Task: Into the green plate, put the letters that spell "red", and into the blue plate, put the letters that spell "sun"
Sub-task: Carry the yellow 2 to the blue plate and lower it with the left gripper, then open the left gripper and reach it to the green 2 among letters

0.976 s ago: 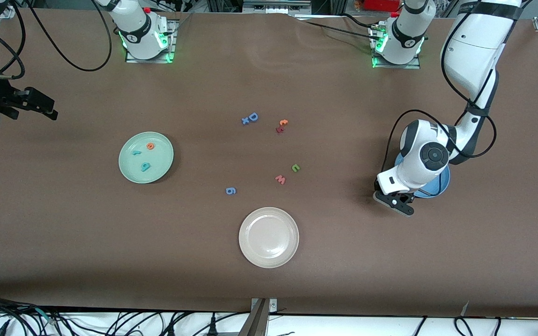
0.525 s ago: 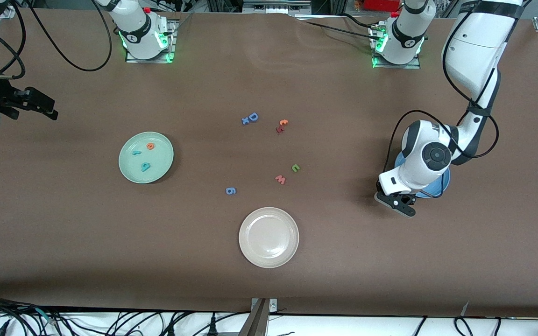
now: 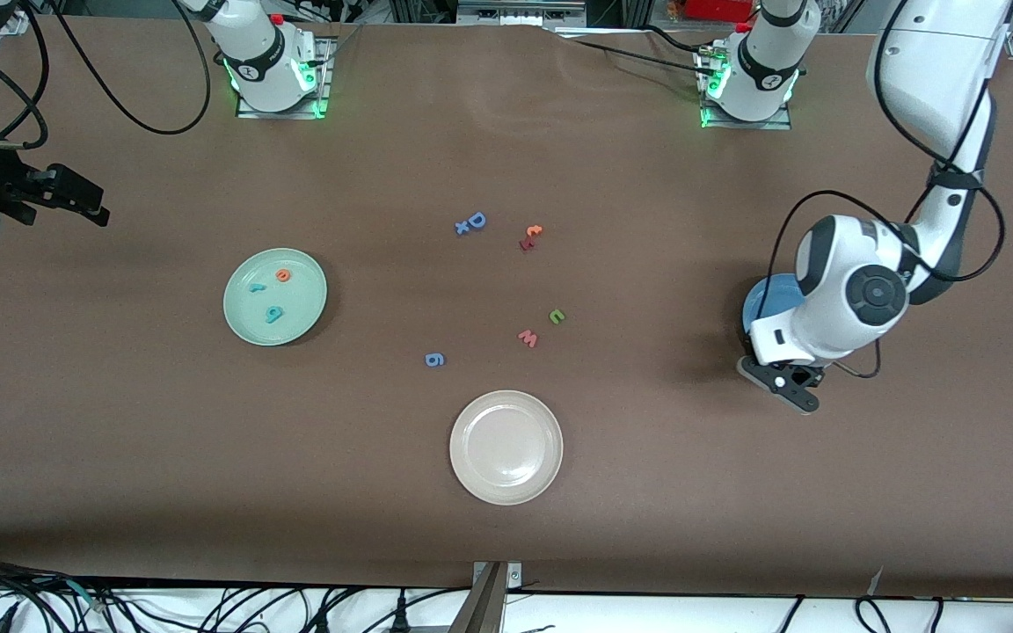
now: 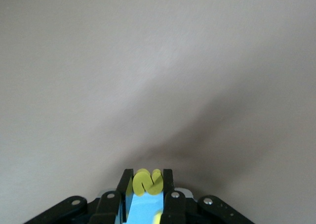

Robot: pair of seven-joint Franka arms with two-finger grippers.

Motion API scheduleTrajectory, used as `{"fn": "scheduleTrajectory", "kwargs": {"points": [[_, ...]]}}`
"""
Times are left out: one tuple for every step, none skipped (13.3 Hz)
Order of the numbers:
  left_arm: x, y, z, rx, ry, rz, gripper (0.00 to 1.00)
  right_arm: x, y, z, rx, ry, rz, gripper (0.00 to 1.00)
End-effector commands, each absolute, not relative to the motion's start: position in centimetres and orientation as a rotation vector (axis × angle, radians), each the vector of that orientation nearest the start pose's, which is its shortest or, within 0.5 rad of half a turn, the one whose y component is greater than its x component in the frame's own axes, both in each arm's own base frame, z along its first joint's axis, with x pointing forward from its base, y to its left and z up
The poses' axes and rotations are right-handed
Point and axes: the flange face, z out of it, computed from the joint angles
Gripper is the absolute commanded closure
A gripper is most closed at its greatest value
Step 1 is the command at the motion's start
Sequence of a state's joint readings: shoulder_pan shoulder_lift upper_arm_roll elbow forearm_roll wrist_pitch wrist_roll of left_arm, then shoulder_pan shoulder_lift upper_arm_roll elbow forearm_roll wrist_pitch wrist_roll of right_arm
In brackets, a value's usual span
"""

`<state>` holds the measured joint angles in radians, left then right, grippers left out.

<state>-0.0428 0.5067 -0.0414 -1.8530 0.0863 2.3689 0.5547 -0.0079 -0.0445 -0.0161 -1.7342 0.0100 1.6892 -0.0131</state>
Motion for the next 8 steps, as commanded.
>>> {"fn": "scheduleTrajectory", "kwargs": {"points": [[63.1,-1.0,24.6,-2.869,1.235,0.060,0.74,54.6,-1.0,58.8,-3.112,0.031,0.002,0.00],[62.7,0.3,24.0,-2.866,1.258,0.081,0.73,54.6,-1.0,58.8,-3.112,0.031,0.002,0.00],[62.3,0.8,23.4,-2.865,1.274,0.101,0.72,54.6,-1.0,58.8,-3.112,0.031,0.002,0.00],[61.8,0.8,22.9,-2.867,1.282,0.120,0.69,54.6,-1.0,58.8,-3.112,0.031,0.002,0.00],[61.5,0.9,22.5,-2.871,1.281,0.134,0.53,54.6,-1.0,58.8,-3.112,0.031,0.002,0.00],[61.0,0.8,21.9,-2.878,1.277,0.154,0.01,54.6,-1.0,58.8,-3.112,0.031,0.002,0.00],[60.9,0.8,22.0,-2.878,1.280,0.156,0.00,54.6,-1.0,58.8,-3.112,0.031,0.004,0.00],[61.0,0.7,22.3,-2.881,1.277,0.152,0.00,54.6,-1.0,58.8,-3.112,0.031,0.002,0.00]]}}
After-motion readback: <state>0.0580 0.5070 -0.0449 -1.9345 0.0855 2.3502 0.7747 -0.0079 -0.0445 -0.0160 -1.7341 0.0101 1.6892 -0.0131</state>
